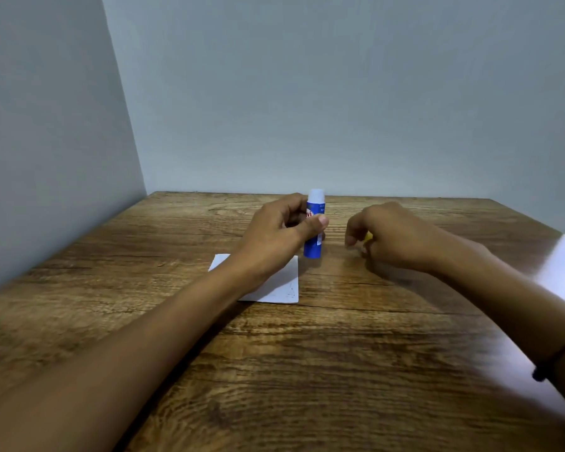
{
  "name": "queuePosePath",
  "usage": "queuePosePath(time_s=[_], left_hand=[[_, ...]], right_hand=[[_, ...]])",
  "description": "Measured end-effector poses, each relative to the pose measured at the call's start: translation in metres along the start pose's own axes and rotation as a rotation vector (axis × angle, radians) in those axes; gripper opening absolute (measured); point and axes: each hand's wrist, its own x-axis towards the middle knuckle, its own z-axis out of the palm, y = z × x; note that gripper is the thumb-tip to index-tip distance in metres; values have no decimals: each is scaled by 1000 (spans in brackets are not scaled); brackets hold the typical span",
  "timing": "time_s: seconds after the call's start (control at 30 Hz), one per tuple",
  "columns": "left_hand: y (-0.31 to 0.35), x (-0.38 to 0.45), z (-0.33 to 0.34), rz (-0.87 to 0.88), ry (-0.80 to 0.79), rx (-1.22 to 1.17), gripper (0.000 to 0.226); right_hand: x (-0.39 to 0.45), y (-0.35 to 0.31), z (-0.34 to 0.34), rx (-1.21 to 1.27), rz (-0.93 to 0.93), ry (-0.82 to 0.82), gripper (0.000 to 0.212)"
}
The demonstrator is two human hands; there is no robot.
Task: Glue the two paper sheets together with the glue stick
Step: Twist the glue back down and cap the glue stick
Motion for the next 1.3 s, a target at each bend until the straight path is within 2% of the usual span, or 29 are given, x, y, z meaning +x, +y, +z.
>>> queuePosePath(time_s=[0.23, 0.67, 0.73, 0.83, 0.9, 1.07, 1.3], left_hand=[[-2, 0, 0, 0, -16, 0, 9], [-2, -2, -1, 4, -10, 74, 10], [-3, -2, -1, 14, -14, 80, 15], [-3, -1, -2, 31, -31, 74, 21], [-3, -1, -1, 29, -45, 95, 23], [-2, -1, -1, 11, -77, 111, 22], [1, -1, -3, 32, -75, 197, 10]], right_hand=[[1, 11, 3, 78, 68, 47, 22], [6, 27, 17, -143, -8, 136, 25], [6, 25, 13, 0, -54, 188, 24], [0, 9, -6, 585, -89, 321, 20], [-5, 0, -16, 772, -122, 382, 21], [-9, -14, -20, 852, -191, 345, 34], [-13, -13, -20, 699, -194, 306, 28]])
